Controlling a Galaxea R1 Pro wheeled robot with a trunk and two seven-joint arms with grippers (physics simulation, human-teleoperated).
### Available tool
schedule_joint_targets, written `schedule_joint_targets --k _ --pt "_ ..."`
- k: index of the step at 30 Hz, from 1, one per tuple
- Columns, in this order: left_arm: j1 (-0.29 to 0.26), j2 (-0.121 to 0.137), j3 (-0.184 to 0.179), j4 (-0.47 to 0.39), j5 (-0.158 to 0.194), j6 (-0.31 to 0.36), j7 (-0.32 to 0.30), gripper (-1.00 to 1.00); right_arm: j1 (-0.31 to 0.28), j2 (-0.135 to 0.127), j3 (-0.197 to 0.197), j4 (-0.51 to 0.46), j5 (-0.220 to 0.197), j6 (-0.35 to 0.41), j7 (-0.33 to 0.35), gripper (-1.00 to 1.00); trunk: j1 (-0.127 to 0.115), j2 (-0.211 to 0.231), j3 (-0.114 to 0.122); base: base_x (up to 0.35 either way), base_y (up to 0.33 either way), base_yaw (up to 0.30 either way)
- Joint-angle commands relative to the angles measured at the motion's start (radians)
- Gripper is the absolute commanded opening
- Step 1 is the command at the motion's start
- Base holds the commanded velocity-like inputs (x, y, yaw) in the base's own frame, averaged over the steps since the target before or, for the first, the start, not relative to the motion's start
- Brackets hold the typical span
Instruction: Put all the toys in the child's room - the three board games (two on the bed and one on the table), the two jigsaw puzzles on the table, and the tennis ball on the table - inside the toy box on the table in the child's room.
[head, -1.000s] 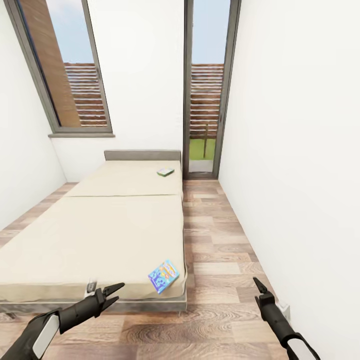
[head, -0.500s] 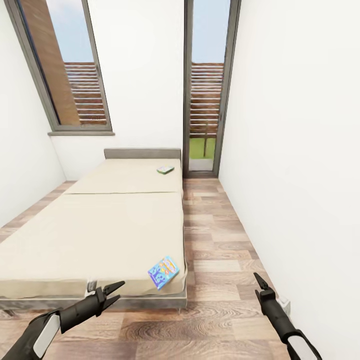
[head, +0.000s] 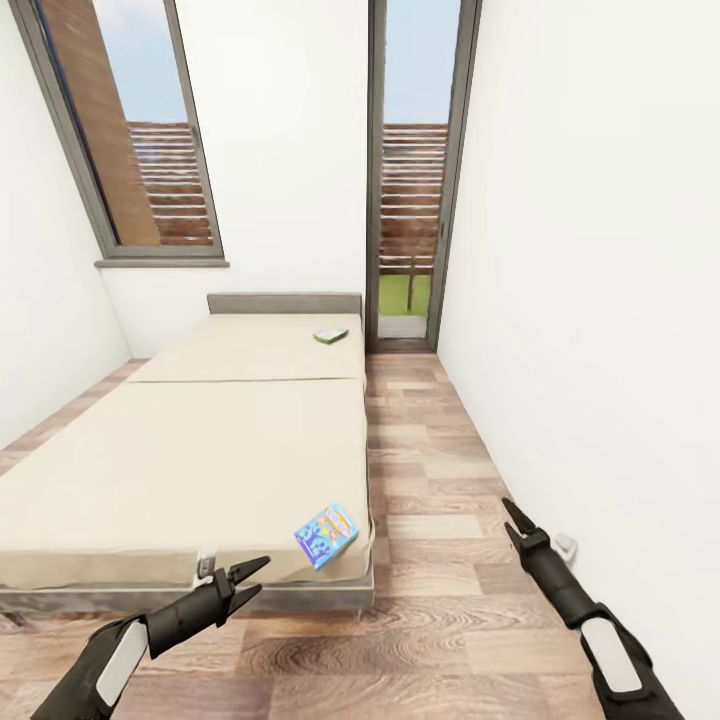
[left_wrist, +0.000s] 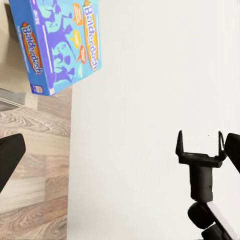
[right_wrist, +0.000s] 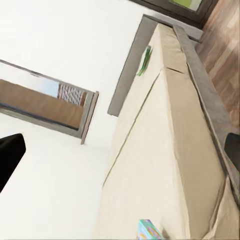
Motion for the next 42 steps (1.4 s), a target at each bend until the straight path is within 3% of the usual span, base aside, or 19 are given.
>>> schedule_joint_targets --k 1,5,11,16,35,42 --pt "-0.002 -0.001 0.001 0.000 0.003 0.006 0.000 1.00 0.000 0.000 0.006 -0.039 -0.007 0.025 0.000 1.00 0.004 -0.008 -0.004 0.000 0.000 0.000" --pt "-0.004 -0.004 0.001 0.000 0.003 0.005 0.006 1.00 0.014 0.000 0.023 -0.226 -0.010 0.113 -0.016 1.00 0.019 -0.036 -0.017 0.000 0.000 0.000" --pt "-0.005 -0.006 0.001 0.003 0.004 0.005 0.008 1.00 0.067 0.000 0.027 -0.371 -0.012 0.210 -0.075 1.00 0.035 -0.064 -0.029 0.000 0.000 0.000" --pt "-0.006 -0.005 0.002 0.003 0.005 0.006 0.003 1.00 0.083 0.000 0.028 -0.401 -0.014 0.230 -0.110 1.00 0.035 -0.064 -0.029 0.000 0.000 0.000" --pt "-0.006 -0.003 0.002 0.003 0.006 0.007 -0.004 1.00 0.089 0.000 0.033 -0.402 -0.007 0.235 -0.124 1.00 0.035 -0.064 -0.029 0.000 0.000 0.000" --pt "-0.006 -0.001 0.002 0.003 0.007 0.008 -0.004 1.00 0.089 0.000 0.032 -0.402 0.000 0.233 -0.124 1.00 0.061 -0.113 -0.051 0.000 0.000 0.000"
